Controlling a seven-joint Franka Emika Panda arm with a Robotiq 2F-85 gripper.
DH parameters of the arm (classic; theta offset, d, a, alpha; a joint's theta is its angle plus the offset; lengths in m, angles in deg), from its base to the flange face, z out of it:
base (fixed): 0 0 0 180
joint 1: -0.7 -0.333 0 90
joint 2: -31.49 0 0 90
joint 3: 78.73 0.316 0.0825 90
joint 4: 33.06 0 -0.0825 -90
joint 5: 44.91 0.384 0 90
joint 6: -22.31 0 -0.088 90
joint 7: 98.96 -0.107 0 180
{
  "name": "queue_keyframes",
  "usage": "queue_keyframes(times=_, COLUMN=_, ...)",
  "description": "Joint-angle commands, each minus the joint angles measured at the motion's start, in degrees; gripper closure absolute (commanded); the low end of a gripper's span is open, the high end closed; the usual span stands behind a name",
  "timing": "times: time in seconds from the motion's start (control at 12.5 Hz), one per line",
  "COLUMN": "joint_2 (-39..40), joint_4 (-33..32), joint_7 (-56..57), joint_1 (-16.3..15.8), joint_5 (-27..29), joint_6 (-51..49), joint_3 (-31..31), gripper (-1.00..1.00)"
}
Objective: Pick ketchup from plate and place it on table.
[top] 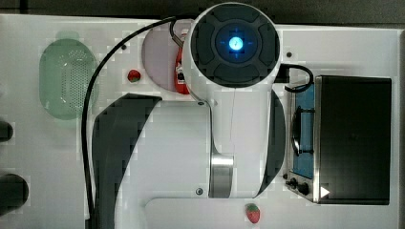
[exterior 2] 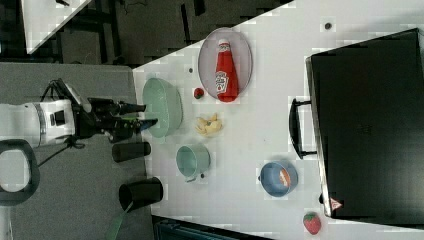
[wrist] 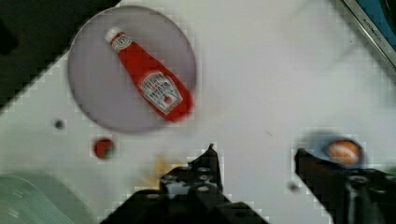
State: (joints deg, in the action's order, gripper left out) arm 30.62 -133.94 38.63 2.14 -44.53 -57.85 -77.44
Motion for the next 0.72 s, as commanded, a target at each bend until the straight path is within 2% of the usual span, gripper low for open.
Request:
queue_keyframes(times=0.08, joint_2=-9.62, joint_4=0.36, joint_7=-6.31, joint_1=4.45, joint_5=0.24, joint_6=-11.87, joint_3=4.09, gripper=-0.59)
queue_keyframes(times=0.24, joint_2=-8.94, joint_4=0.04, joint_7=-6.18, joint_1=4.38, joint_5=0.24, joint_6=-11.79, joint_3=4.23, gripper=-0.99)
queue_keyframes(times=0.72, joint_2=0.26, joint_4=-0.02, joint_7=5.23, joint_1=2.86, joint_5=0.25, joint_6=-7.30, joint_3=5.04, gripper=-1.00)
